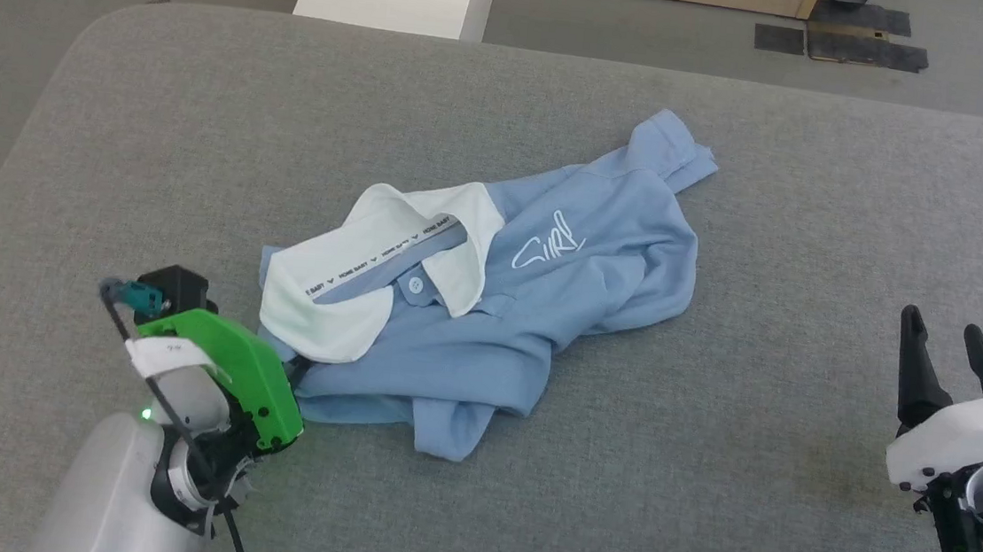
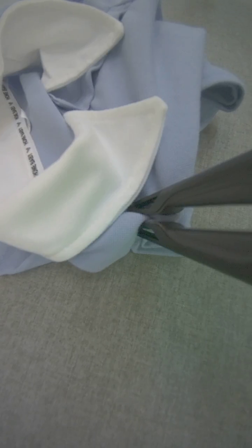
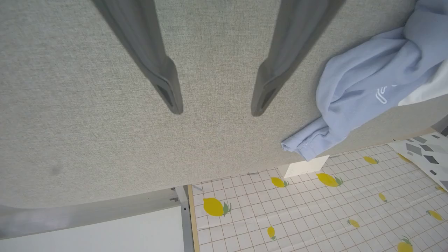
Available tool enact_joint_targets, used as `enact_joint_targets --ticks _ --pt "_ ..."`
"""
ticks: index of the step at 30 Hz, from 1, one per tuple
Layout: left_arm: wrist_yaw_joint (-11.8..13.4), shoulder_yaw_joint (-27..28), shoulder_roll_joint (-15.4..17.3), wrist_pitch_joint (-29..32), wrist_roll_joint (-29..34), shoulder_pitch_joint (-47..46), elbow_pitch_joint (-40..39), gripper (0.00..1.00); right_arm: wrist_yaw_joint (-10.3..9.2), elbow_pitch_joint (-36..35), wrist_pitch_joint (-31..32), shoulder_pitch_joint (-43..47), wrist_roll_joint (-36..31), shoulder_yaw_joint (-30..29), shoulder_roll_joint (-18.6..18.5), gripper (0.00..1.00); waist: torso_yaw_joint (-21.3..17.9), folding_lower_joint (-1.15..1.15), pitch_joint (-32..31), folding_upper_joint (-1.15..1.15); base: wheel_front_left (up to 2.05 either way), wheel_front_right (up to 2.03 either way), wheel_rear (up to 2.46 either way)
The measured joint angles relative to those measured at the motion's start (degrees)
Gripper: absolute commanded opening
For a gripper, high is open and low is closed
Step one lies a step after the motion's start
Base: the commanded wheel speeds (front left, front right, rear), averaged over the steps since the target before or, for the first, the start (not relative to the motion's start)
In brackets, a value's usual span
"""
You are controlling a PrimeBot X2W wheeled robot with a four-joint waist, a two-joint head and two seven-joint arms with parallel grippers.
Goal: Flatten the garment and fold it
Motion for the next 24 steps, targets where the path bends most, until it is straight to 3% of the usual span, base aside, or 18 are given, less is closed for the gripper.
enact_joint_targets --ticks 2,3,7,9,13,19,24 --pt "0.20 0.89 -0.70 -2.00 -0.86 0.88 -0.82 0.26 0.00 -0.09 0.10 0.00 0.00 0.19 0.01 1.00 -0.01 0.00 0.05 0.00 0.00 0.00 0.00" --pt "0.18 1.54 -0.97 -3.13 -1.16 0.98 -1.41 1.00 0.00 -0.08 0.25 0.00 0.00 0.26 0.01 1.00 -0.08 0.00 0.04 0.00 0.00 0.00 0.00" --pt "-1.43 5.10 -1.42 -11.83 -1.57 1.31 -5.41 1.00 0.00 -0.04 0.41 0.00 0.00 0.88 0.01 1.00 -0.64 0.00 -0.19 0.00 0.00 0.00 0.00" --pt "-3.68 6.65 -1.37 -18.02 -1.26 1.86 -7.68 1.00 0.00 -0.03 0.41 0.00 0.00 1.14 0.02 1.00 -0.99 0.00 -0.36 0.00 0.00 0.00 0.00" --pt "-6.09 8.13 -0.38 -29.86 3.19 5.04 -9.31 1.00 0.00 0.03 0.54 0.01 0.01 2.10 0.03 1.00 -1.47 0.00 -0.70 0.00 0.00 0.00 0.00" --pt "-6.25 8.55 -1.40 -43.96 9.09 8.81 -8.82 1.00 0.00 0.24 5.42 -0.07 0.00 5.15 -0.54 1.00 -0.79 0.00 -0.98 0.00 0.00 0.00 0.00" --pt "-5.75 7.59 -2.31 -48.08 11.65 9.10 -8.09 1.00 0.00 1.24 13.51 -4.20 -0.57 10.33 -2.27 1.00 0.28 0.00 -0.46 0.00 0.00 0.00 0.00"
